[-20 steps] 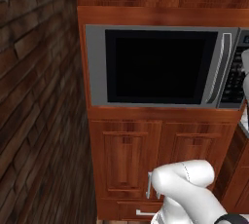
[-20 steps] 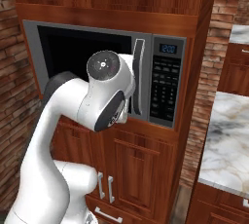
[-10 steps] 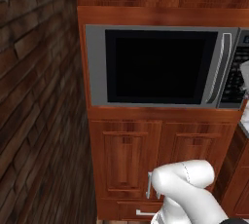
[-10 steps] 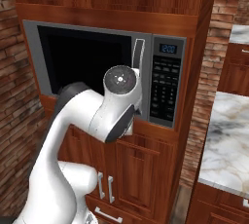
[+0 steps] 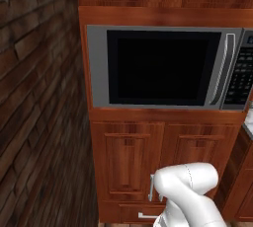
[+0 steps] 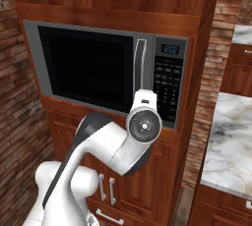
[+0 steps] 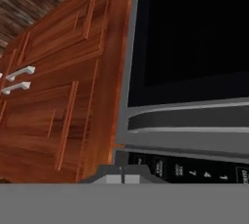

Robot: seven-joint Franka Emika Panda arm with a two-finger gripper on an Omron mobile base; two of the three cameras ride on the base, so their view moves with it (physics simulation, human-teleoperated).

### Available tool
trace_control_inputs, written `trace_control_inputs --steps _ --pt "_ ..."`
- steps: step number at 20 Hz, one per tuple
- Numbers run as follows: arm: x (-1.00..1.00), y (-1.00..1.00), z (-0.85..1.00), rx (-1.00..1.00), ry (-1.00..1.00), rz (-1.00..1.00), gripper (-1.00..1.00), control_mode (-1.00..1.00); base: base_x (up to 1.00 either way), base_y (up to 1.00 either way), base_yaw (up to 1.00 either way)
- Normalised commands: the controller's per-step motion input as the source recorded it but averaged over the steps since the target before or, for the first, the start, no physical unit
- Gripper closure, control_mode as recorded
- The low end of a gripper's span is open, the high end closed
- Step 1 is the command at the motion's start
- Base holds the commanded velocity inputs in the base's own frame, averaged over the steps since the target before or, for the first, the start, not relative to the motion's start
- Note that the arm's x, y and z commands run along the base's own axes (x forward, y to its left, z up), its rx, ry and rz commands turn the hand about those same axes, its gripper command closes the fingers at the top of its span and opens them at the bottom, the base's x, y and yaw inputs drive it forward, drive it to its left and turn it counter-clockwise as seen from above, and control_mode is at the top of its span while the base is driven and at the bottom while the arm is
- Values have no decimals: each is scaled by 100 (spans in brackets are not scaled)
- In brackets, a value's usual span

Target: Place the bowl containing the squash and carrot in the microwave. Close the microwave door and press the start button to microwave the meal.

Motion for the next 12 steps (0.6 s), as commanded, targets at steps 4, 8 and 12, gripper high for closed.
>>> trace_control_inputs --steps 4,8,12 --pt "1 -8 -36 11 -13 0 100 -100 0 0 0" --pt "10 0 -15 11 -6 0 100 -100 0 0 0" --pt "16 0 -1 10 -2 0 100 -100 0 0 0"
